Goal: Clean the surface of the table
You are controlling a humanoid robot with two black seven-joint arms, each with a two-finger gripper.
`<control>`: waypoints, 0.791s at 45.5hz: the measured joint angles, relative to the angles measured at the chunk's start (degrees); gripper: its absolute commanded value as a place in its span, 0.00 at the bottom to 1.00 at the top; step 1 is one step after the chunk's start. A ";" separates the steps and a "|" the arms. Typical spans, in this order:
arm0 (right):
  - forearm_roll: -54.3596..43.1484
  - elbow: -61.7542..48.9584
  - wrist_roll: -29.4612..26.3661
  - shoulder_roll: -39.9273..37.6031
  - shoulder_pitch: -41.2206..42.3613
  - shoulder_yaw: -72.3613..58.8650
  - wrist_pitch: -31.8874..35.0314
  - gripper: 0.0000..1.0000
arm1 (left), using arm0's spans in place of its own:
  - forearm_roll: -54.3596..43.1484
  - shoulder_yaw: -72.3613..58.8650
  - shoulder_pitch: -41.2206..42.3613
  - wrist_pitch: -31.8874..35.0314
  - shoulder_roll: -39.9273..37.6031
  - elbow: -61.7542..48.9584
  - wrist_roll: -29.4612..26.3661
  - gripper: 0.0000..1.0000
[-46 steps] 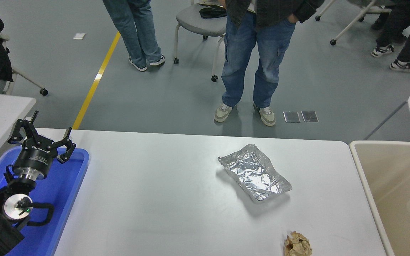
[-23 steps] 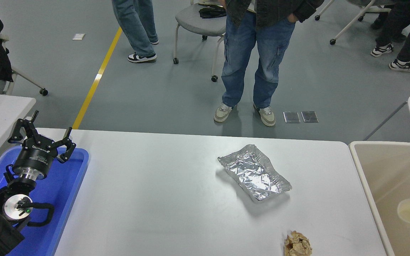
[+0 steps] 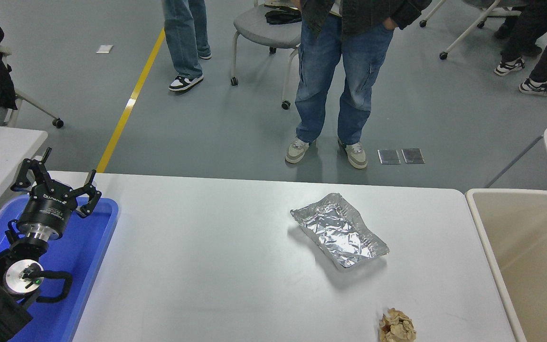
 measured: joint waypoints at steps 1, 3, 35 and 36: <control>1.54 0.14 0.00 0.01 0.23 0.04 0.07 0.96 | 0.00 0.00 0.01 0.00 0.00 0.00 0.00 1.00; 5.87 1.02 -0.09 -0.01 0.90 0.13 0.22 0.96 | 0.00 0.00 0.02 0.00 0.00 -0.01 0.00 1.00; 26.51 48.01 -1.78 -10.23 -4.68 41.36 0.15 0.98 | 0.00 0.00 0.03 0.00 0.00 -0.01 0.00 1.00; 26.61 48.72 -1.77 -9.94 -5.06 42.10 0.16 0.98 | 0.00 0.00 0.03 0.00 0.00 0.00 0.00 1.00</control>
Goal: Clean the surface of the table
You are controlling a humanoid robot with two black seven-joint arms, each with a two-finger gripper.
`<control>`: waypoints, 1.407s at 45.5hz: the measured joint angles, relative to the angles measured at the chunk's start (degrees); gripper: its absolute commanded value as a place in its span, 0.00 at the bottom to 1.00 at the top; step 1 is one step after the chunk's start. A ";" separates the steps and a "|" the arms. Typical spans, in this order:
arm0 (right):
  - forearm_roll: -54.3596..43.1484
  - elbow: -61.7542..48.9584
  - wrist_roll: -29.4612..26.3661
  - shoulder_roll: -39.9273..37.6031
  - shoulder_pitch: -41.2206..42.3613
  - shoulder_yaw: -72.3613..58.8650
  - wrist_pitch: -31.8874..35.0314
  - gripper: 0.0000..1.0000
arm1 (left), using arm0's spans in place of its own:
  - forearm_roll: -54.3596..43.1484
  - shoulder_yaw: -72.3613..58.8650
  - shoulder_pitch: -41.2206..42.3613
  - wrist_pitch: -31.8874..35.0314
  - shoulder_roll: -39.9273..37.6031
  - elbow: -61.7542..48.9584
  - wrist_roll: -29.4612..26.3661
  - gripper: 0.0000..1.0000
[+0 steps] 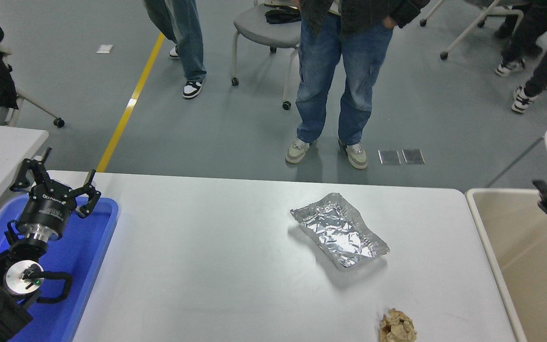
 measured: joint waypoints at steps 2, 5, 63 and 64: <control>0.11 1.56 0.03 0.95 -0.79 1.56 0.07 0.98 | 0.00 0.00 0.00 0.00 0.00 -0.01 0.00 1.00; 0.23 3.11 0.10 2.19 -1.61 3.04 0.19 0.98 | 0.00 0.00 0.00 0.00 0.00 -0.01 0.00 1.00; -9.87 7.02 8.38 16.34 -0.99 5.23 -8.27 0.98 | 0.00 0.00 0.00 0.00 0.00 -0.01 0.00 1.00; -11.11 7.34 8.13 16.22 -0.74 4.40 -8.59 0.98 | 0.00 0.00 0.00 0.00 0.00 0.00 0.00 1.00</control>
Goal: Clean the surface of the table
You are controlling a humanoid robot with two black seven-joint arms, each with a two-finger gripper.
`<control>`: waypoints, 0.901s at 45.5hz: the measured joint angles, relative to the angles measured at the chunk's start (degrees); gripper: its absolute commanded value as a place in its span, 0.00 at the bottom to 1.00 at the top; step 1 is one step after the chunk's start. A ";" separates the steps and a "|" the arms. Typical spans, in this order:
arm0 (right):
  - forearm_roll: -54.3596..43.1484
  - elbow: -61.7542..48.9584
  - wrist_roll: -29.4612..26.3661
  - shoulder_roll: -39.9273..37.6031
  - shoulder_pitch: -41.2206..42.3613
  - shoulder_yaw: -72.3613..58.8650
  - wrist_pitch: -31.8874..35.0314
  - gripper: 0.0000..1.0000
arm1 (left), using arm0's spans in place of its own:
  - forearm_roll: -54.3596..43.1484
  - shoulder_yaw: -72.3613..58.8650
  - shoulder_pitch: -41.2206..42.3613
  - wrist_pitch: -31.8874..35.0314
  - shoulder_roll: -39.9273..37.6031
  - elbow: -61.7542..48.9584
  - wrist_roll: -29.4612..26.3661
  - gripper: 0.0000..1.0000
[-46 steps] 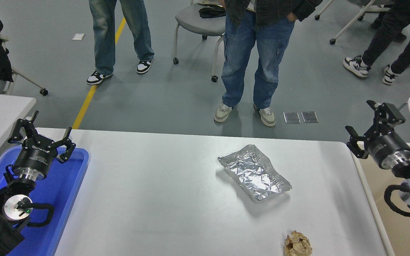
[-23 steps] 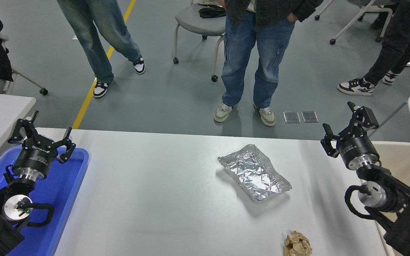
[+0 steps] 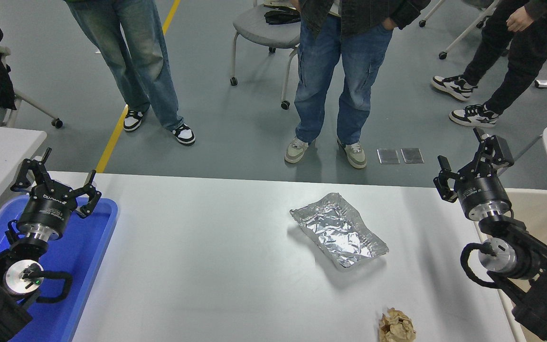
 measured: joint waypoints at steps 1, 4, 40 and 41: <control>-1.39 0.36 -0.25 -0.10 0.29 -0.82 -0.29 0.98 | 0.00 0.00 0.00 0.00 0.00 0.00 0.00 1.00; -6.14 1.76 -1.05 -0.56 1.44 -3.61 -1.12 0.98 | 0.00 0.00 0.00 0.00 0.00 0.00 0.00 1.00; -45.53 4.62 -17.25 1.04 25.55 -52.34 -15.51 0.98 | 0.00 0.00 -0.01 0.00 0.00 0.00 0.00 1.00; -45.98 4.38 -17.45 1.31 25.95 -53.43 -15.91 0.98 | 0.00 0.00 -0.01 0.00 0.00 -0.01 0.00 1.00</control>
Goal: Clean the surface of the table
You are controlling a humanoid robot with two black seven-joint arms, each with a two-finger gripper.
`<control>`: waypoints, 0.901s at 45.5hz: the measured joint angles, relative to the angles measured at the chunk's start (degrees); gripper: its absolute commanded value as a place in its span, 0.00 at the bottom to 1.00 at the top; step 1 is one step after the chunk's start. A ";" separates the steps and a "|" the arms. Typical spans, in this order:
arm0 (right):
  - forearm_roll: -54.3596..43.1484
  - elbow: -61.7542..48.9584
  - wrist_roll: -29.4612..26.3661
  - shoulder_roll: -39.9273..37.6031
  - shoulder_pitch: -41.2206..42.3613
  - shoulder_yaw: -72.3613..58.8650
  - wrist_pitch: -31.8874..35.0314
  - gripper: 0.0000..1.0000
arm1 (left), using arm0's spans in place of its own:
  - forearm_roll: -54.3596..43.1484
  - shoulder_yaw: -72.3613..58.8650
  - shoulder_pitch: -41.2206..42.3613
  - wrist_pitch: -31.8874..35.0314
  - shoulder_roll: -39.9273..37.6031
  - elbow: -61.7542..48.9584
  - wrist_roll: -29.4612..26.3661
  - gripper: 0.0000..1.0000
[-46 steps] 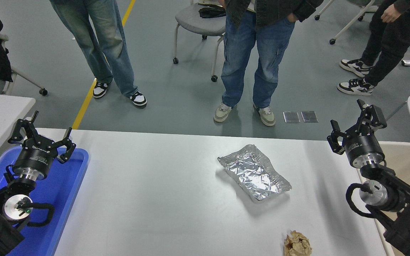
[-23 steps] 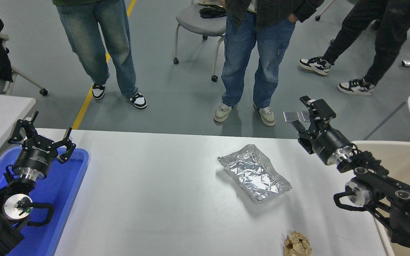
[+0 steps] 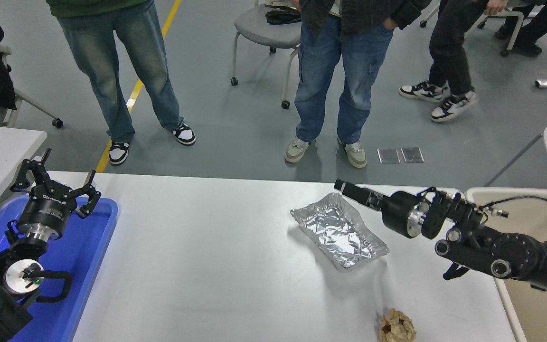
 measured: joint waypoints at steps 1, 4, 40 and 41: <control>-0.64 -0.41 -0.26 0.46 0.52 -1.59 -0.53 0.98 | 0.00 0.00 0.00 0.00 0.00 0.00 0.00 1.00; -1.77 -1.67 -0.70 1.81 1.41 -4.75 -1.43 0.98 | 0.00 0.00 -0.03 0.00 0.00 0.00 0.00 1.00; -5.13 -28.19 2.35 17.78 -2.33 -26.51 -9.00 0.96 | 0.00 0.00 -0.04 0.00 0.00 0.00 0.03 1.00; -5.12 -29.05 2.42 18.07 -2.65 -26.60 -8.99 0.95 | 0.00 0.00 -0.04 0.00 0.00 0.00 0.03 1.00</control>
